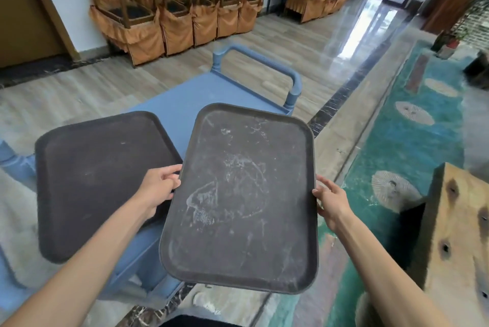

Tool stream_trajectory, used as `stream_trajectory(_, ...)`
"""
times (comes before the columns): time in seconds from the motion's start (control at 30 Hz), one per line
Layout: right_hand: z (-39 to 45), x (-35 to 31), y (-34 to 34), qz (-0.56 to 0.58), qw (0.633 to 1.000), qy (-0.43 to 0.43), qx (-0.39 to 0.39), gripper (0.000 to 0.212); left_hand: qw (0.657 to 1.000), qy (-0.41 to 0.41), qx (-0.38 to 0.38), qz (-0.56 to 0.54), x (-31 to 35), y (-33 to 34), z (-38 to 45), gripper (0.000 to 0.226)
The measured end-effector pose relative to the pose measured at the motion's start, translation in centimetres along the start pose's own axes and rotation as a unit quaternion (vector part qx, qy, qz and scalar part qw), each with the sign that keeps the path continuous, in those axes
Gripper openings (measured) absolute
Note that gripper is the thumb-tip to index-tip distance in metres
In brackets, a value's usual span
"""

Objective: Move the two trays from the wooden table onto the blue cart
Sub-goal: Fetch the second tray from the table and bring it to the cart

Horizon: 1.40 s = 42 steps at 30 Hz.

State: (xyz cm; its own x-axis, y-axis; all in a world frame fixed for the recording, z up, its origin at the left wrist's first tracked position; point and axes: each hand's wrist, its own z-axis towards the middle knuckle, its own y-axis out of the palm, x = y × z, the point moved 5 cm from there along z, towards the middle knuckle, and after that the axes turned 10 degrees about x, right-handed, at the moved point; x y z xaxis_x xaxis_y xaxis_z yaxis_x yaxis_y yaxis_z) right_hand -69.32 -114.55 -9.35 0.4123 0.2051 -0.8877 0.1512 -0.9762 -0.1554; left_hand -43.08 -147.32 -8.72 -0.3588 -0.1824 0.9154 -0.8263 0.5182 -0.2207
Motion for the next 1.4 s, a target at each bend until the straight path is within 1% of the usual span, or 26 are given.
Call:
stream_trajectory(0.23, 8.1, -6.1, 8.9, -0.023, 0.998, -0.012, -0.052, 0.048, 0.999, 0.003, 0.035, 0.009, 5.1, 0.0, 8.9, 0.047)
stream_trajectory(0.37, 13.0, -8.9, 14.0, -0.055, 0.994, -0.018, -0.095, 0.05, 0.997, -0.006, 0.071, 0.015, 6.8, -0.1, 13.3, 0.045)
stream_trajectory(0.5, 19.0, -11.7, 19.7, -0.067, 0.991, -0.028, -0.115, 0.048, 0.993, -0.02, 0.117, 0.008, 7.6, 0.6, 18.2, 0.048)
stream_trajectory(0.67, 26.4, -15.1, 26.9, -0.093, 0.981, -0.034, -0.167, 0.044, 0.983, -0.064, 0.17, 0.014, 8.0, 2.4, 25.2, 0.048)
stream_trajectory(0.8, 32.5, -17.2, 31.6, -0.133, 0.971, -0.022, -0.199, 0.043, 0.972, -0.101, 0.212, 0.013, 8.1, 4.9, 29.3, 0.044)
stream_trajectory(0.9, 36.8, -18.2, 34.7, -0.154, 0.964, -0.017, -0.218, 0.043, 0.969, -0.124, 0.215, 0.004, 7.8, 6.9, 32.2, 0.044)
stream_trajectory(1.03, 40.3, -19.3, 37.5, -0.177, 0.958, -0.007, -0.227, 0.04, 0.959, -0.147, 0.24, -0.015, 7.3, 9.0, 34.6, 0.042)
stream_trajectory(1.17, 42.4, -19.9, 39.3, -0.189, 0.956, -0.013, -0.224, 0.041, 0.96, -0.167, 0.224, -0.025, 6.4, 10.4, 35.5, 0.048)
stream_trajectory(1.27, 43.3, -19.9, 40.0, -0.194, 0.955, -0.025, -0.223, 0.037, 0.957, -0.174, 0.232, -0.03, 5.8, 10.5, 35.8, 0.047)
stream_trajectory(1.4, 43.9, -19.3, 40.2, -0.19, 0.954, -0.036, -0.228, 0.041, 0.951, -0.178, 0.253, -0.018, 5.4, 10.2, 36.1, 0.044)
